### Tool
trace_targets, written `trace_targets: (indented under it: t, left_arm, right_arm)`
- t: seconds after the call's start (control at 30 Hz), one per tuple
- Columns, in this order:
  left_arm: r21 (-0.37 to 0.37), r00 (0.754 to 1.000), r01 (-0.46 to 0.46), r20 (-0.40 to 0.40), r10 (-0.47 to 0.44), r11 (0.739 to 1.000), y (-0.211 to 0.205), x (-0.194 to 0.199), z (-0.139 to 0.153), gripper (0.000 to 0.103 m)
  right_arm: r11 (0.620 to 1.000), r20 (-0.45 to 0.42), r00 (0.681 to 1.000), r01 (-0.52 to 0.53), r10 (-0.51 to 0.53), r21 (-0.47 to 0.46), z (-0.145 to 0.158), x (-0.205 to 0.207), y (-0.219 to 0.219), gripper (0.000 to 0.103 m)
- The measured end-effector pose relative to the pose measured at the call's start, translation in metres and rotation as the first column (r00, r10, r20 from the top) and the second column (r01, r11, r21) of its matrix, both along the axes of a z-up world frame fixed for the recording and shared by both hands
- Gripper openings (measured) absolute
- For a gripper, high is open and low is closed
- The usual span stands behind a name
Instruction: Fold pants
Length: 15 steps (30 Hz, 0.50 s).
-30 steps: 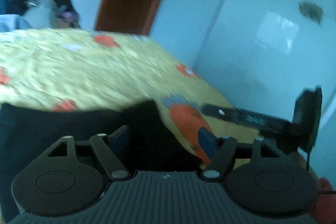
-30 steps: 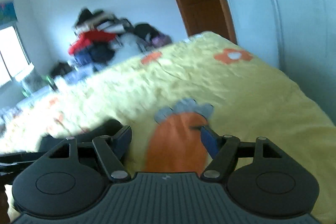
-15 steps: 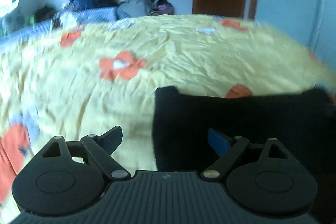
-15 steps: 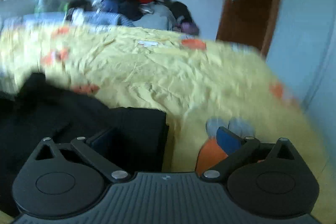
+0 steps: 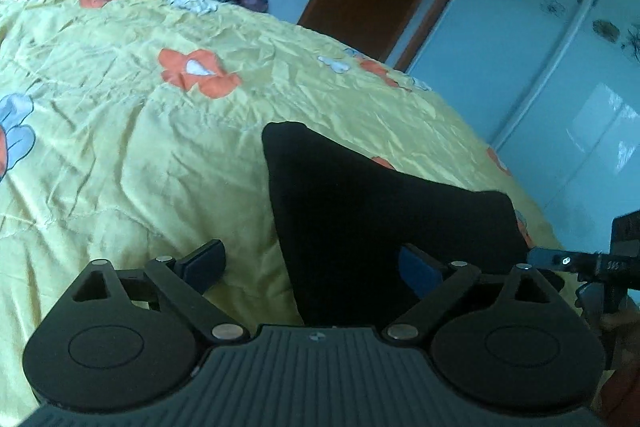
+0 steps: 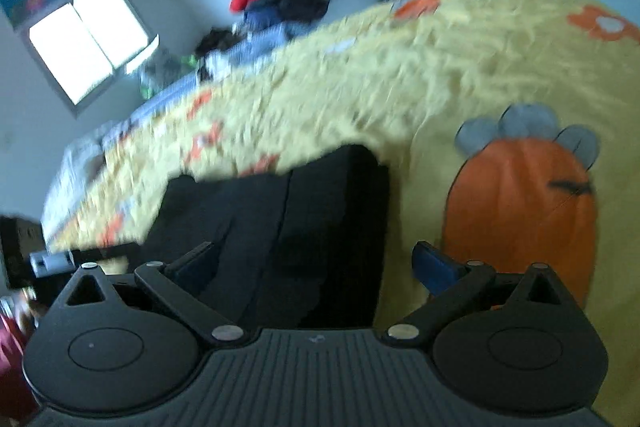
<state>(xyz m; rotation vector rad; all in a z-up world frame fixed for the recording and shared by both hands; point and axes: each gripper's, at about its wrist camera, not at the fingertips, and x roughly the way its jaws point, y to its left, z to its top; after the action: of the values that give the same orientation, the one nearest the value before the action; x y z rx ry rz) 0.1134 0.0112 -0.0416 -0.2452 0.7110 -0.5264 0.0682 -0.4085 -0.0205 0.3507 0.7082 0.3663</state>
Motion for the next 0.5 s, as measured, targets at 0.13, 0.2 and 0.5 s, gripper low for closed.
trace_targets:
  t: [0.13, 0.2, 0.5]
  left_arm:
    - [0.083, 0.999, -0.010, 0.054, 0.005, 0.996, -0.011, -0.007, -0.002, 0.096]
    - [0.136, 0.996, -0.040, 0.091, 0.027, 0.990, -0.017, -0.015, -0.004, 0.098]
    - [0.189, 0.970, -0.114, 0.235, 0.067, 0.975, -0.035, -0.047, 0.020, 0.100]
  right_arm:
    - [0.983, 0.058, 0.998, 0.036, -0.026, -0.179, -0.003, -0.006, 0.025, 0.103]
    - [0.979, 0.088, 0.993, 0.095, -0.080, -0.180, -0.007, -0.012, 0.030, 0.103]
    - [0.973, 0.139, 0.981, 0.156, -0.133, -0.171, -0.013, -0.023, 0.034, 0.103]
